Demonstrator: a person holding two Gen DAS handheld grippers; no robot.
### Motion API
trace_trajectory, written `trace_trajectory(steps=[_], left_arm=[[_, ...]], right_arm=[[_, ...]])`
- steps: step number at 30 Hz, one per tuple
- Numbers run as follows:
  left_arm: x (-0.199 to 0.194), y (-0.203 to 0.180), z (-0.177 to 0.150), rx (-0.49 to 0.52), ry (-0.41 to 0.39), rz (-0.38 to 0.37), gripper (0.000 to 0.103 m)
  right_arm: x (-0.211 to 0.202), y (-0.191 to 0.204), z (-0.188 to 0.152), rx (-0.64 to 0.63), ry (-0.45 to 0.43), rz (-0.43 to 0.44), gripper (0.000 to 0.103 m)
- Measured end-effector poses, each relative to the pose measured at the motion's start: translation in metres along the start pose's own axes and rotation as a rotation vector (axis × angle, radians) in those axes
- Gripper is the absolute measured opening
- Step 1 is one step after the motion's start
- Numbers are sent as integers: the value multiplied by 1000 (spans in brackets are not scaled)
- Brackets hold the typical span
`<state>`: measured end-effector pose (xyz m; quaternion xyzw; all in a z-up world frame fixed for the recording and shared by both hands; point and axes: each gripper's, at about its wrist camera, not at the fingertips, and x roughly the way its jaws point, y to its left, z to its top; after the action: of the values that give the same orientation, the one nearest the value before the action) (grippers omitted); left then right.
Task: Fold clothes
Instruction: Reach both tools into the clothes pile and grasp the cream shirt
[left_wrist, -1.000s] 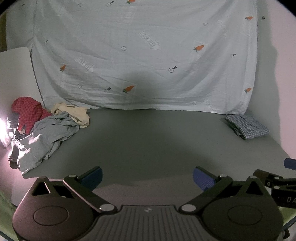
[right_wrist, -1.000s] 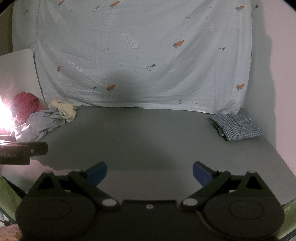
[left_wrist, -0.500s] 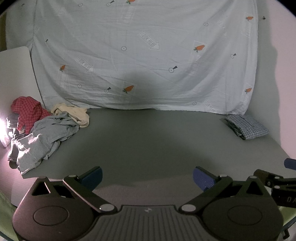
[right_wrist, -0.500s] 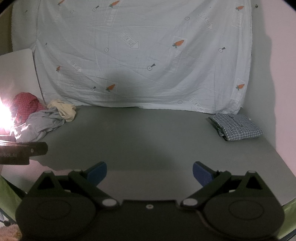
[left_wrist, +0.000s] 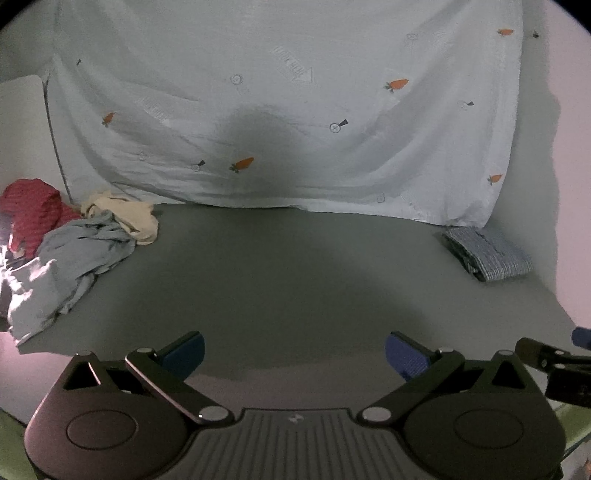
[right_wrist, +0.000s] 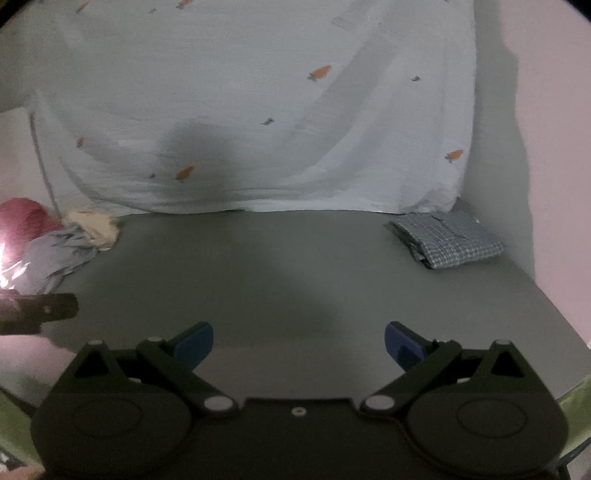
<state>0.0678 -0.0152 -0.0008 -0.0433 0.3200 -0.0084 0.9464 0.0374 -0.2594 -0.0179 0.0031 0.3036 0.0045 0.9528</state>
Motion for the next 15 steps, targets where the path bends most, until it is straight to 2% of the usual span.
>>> trace_trajectory(steps=[6,9,12,13,15], left_arm=[[49,-11,31,-28,57,8,103],[66,-3,47,-46,95,40,103],[87,20,61,-119,145,71,103],[94,28,65,-145,162,81,103],[100,44,70,-188,169,108,103]], right_arm=[[66,-5,24,4,17,33,98],[112,10,46,-26,46,97,91],[141,47,61,-100,35,172,81],[151,59,66,-124,31,197,74],[170,84,76,-173,24,247,66]])
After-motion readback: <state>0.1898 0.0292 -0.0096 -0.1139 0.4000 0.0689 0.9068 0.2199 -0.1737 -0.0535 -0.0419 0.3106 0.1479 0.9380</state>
